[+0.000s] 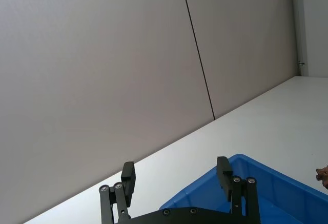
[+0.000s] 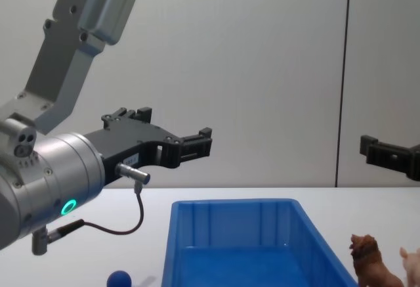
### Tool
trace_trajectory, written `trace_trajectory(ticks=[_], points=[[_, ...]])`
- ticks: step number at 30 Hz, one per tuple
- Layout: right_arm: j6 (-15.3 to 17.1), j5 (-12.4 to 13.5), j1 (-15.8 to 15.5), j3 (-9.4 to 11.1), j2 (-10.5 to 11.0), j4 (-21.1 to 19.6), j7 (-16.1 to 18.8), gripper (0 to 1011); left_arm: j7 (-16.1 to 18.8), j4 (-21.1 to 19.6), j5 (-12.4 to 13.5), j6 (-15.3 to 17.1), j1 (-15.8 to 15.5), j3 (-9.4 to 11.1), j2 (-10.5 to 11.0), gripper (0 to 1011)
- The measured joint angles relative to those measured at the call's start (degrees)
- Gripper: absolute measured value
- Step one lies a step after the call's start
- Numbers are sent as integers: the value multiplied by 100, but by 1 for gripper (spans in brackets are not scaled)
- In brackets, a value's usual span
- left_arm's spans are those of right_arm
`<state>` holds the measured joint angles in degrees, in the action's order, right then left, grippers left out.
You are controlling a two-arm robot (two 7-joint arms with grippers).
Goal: Pick up the two dolls from the table and place them into the box.
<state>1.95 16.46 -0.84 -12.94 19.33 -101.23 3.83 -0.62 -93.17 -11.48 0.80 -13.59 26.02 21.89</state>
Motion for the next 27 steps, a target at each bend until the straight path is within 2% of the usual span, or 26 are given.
trace_trajectory(ticks=[27], points=[[0,0,0,0,0,0,0,1001,0,0,0,0,0,0,0,1001]])
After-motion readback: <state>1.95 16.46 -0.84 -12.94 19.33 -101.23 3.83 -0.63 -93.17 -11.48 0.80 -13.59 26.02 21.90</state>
